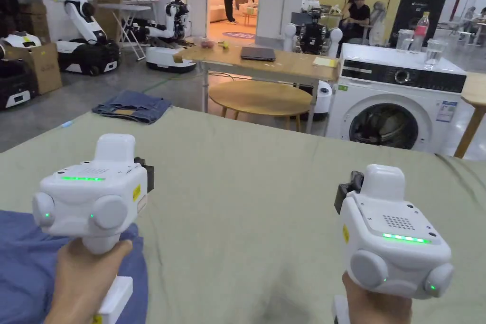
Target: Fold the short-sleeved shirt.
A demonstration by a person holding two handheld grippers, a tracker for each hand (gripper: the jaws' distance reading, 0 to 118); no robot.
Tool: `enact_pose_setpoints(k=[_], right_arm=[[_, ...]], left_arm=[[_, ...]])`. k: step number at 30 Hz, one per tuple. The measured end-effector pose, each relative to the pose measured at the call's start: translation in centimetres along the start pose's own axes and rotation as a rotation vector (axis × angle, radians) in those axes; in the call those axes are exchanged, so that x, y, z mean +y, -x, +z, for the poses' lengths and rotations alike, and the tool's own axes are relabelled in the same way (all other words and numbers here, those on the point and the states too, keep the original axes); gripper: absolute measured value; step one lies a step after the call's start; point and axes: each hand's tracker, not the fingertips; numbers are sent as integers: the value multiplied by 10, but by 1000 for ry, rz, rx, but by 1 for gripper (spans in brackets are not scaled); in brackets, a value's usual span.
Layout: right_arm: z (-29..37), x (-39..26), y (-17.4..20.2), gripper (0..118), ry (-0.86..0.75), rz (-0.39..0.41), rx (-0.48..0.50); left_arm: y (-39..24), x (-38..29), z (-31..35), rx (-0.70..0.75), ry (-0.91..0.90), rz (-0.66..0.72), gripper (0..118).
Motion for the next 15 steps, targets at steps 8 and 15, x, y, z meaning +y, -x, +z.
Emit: enact_pose_setpoints(k=[8,15], right_arm=[[-5,-19,48,0,56,28,88],[-12,-35,51,0,114,47,105]], left_arm=[[92,-22,-10,47,303,83,0],[126,-57,-38,-7,513,144,84]])
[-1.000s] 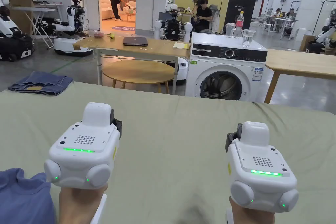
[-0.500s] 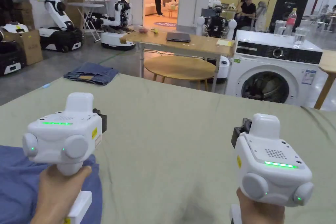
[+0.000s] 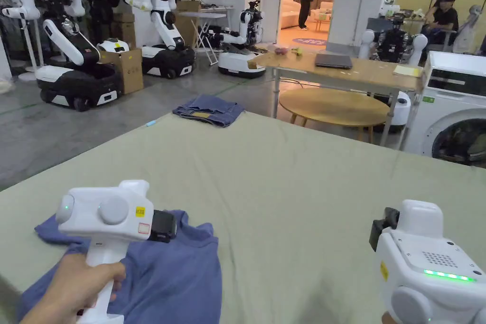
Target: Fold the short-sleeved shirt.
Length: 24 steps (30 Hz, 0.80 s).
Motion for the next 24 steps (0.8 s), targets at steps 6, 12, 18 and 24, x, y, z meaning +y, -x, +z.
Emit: enact_pose_setpoints(k=[6,12,18,24], right_arm=[[-6,-10,-8,0,41,2,-11],[-7,-18,-13,0,75,10,-19],[-10,-23,-18,0,95,-2,-23],[-5,-23,-28,0,91,-22,-32]], left_arm=[[2,-24,-50,35,173,1,84],[-6,-44,-82,65,182,-133,65],[-21,-48,-81,91,155,-223,1],[-12,-30,-52,-8,13,-110,1]])
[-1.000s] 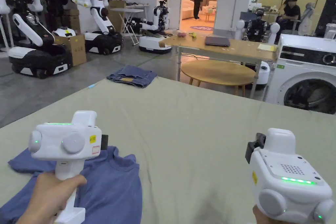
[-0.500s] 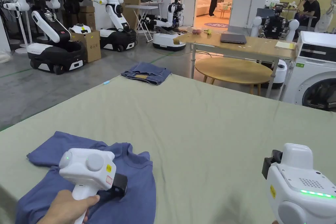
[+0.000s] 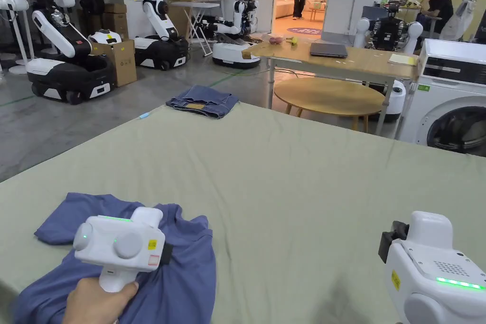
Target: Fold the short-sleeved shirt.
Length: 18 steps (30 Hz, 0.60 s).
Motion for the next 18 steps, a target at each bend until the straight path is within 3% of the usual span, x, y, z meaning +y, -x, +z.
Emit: enact_pose_setpoints(k=[9,18], right_arm=[[20,13,-35,0,-50,-30,-50],[56,27,-95,0,-106,-50,-153]], left_arm=[[-55,78,77,-136,-255,-70,1],[-201,134,130,-367,-369,-199,1]])
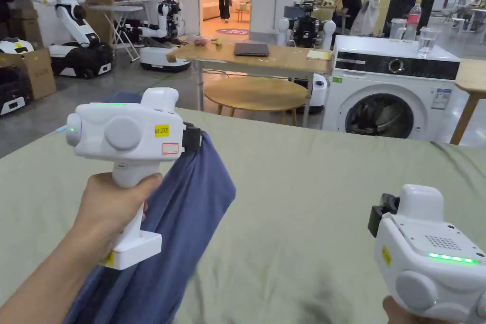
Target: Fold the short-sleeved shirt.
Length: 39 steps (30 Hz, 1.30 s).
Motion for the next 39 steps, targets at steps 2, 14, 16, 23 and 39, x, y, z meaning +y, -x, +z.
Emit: enact_pose_setpoints(k=[2,14,16,23,39], right_arm=[[8,3,-19,0,-13,-3,-31],[65,5,-140,0,-43,-18,-272],[73,3,-156,0,-36,-14,-322],[86,-10,-189,0,2,-29,-370],[63,-7,-131,0,3,-19,-236]], left_arm=[[-39,11,-15,-72,7,-45,1],[-263,-6,-103,-457,121,-193,1],[-288,-25,-113,-499,155,-204,1],[-308,-97,-160,-556,322,-195,4],[-191,-107,-95,-321,85,-121,2]])
